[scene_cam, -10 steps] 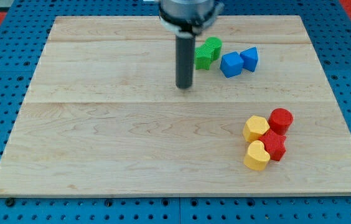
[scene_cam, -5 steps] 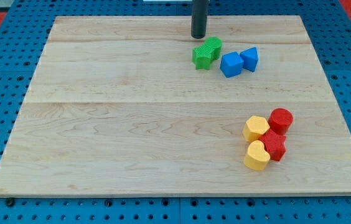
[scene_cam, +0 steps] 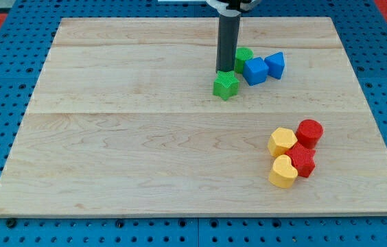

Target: Move the green star to the top left of the yellow heart

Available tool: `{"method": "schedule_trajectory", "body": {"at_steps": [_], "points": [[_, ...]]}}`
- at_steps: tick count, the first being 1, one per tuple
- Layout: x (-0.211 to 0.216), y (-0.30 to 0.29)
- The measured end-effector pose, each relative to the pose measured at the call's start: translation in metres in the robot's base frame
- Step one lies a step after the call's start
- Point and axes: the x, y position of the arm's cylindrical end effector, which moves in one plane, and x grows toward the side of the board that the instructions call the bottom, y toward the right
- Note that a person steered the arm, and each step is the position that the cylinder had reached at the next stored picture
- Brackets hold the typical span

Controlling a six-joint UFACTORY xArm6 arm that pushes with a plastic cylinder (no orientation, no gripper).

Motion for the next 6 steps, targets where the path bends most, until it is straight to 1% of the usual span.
{"method": "schedule_trajectory", "body": {"at_steps": [1,2,5,6], "points": [[0.031,-0.002],[0.045,-0.002],[0.143,-0.002],[0.153,-0.002]]}}
